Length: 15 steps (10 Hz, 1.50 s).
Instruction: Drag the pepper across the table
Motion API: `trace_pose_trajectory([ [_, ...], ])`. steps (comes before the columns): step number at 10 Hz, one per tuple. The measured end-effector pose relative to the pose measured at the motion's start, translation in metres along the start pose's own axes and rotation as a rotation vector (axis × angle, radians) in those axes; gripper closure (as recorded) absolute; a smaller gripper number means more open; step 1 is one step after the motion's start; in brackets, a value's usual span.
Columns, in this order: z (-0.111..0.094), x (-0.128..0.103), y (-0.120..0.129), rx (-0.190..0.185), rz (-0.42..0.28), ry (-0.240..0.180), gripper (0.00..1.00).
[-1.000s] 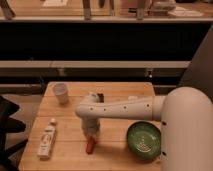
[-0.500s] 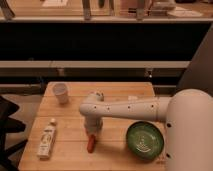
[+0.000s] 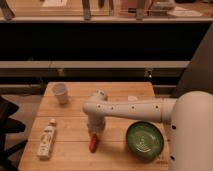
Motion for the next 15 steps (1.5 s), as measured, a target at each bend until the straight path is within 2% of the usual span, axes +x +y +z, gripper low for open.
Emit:
trace_pose_trajectory([
  [4, -0.005, 0.014, 0.011, 0.008, 0.021, -0.01, 0.98],
  [15, -0.014, 0.045, 0.021, 0.04, 0.076, -0.021, 0.98],
])
